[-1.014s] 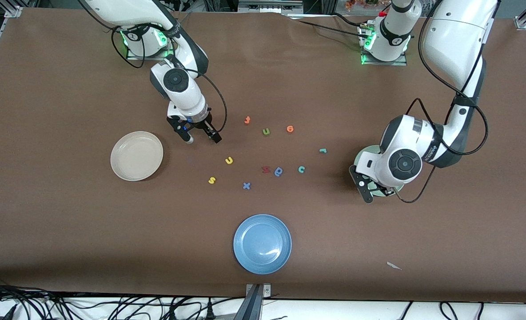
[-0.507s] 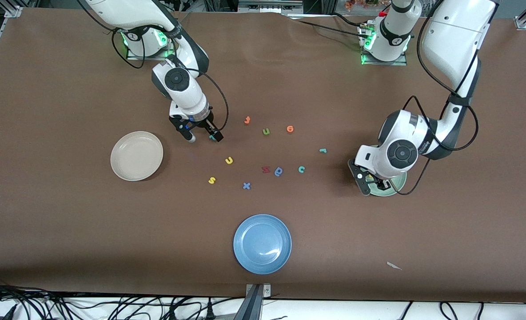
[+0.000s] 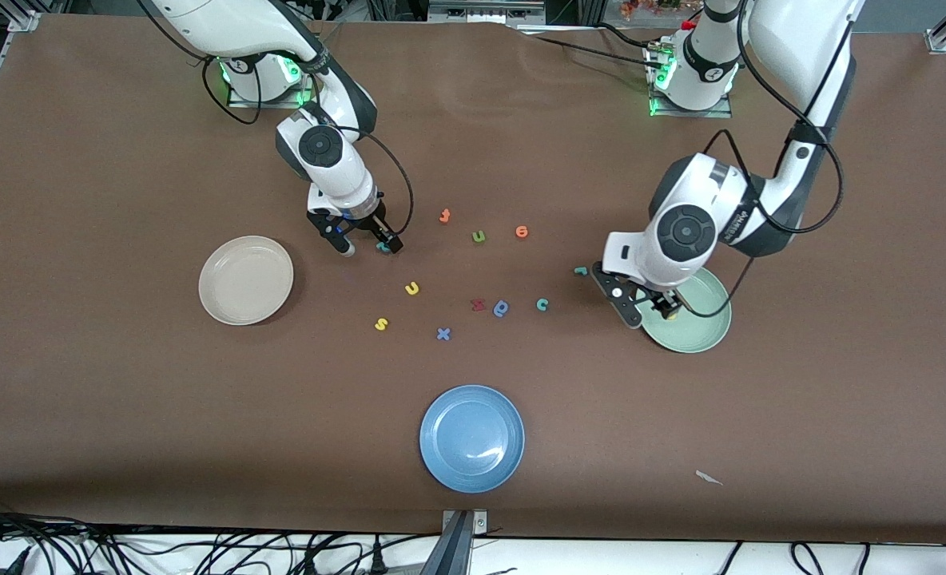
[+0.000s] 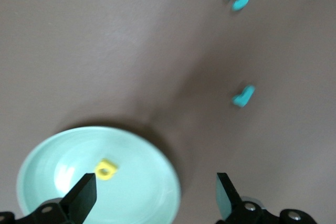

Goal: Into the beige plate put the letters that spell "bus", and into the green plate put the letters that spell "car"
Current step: 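Place the yellow a on the green plate with the left gripper, then grasp the d with the right gripper while the left gripper grasps the y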

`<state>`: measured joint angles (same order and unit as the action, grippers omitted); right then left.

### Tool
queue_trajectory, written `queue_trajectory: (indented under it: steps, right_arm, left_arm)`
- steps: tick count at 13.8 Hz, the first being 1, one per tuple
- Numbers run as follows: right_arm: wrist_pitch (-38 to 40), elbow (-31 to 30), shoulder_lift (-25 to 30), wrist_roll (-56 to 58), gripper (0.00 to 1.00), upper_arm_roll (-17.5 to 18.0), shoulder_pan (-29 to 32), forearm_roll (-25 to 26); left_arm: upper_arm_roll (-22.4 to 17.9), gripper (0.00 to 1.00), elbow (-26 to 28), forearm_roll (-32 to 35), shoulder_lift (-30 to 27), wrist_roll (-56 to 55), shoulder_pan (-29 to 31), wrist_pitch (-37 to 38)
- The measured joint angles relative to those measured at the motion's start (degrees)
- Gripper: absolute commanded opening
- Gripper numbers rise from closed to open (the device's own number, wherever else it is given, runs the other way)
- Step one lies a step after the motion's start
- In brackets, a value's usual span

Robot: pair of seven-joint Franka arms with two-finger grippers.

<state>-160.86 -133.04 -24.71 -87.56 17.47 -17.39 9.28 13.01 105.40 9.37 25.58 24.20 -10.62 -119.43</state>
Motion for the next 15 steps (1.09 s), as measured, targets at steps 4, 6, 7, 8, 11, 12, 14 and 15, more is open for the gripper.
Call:
queue_trajectory:
  steps: [4,6,7,8,11,12,14,15]
  right_arm:
    - [0.05,-0.03,-0.16,0.99,0.68,0.00,0.01,0.01]
    - [0.09,-0.06,-0.18,1.24,0.66,0.00,0.01,0.01]
    - [0.09,-0.08,-0.20,1.34,0.65,0.00,0.02,0.01]
    - [0.09,-0.08,-0.22,1.49,0.64,-0.01,0.02,0.01]
    - [0.07,-0.08,-0.24,1.95,0.62,-0.03,0.04,0.01]
    - [0.05,-0.08,-0.24,2.02,0.62,-0.03,0.04,0.01]
    - [0.05,-0.08,-0.24,2.10,0.59,-0.03,0.05,0.01]
    - [0.04,-0.07,-0.24,2.17,0.58,-0.03,0.05,0.01]
  left_arm:
    - [0.15,1.00,0.38,-7.02,-0.81,-12.74,0.09,0.00]
    - [0.16,1.00,1.50,-7.67,-1.26,-19.89,0.07,-0.30]
    - [0.22,1.00,2.70,-7.67,-1.35,-23.12,-0.02,-1.66]
    - [0.33,1.00,4.41,-7.67,-1.37,-26.05,-0.09,-4.13]
    - [1.28,1.00,11.33,-7.67,-1.36,-33.16,-0.53,-13.89]
    - [1.73,1.00,13.08,-7.67,-1.35,-34.62,-1.01,-16.13]
    - [2.04,0.99,14.59,-7.67,-1.14,-36.51,-2.96,-18.97]
    - [2.07,0.99,14.83,-7.67,-0.74,-37.25,-3.96,-20.76]
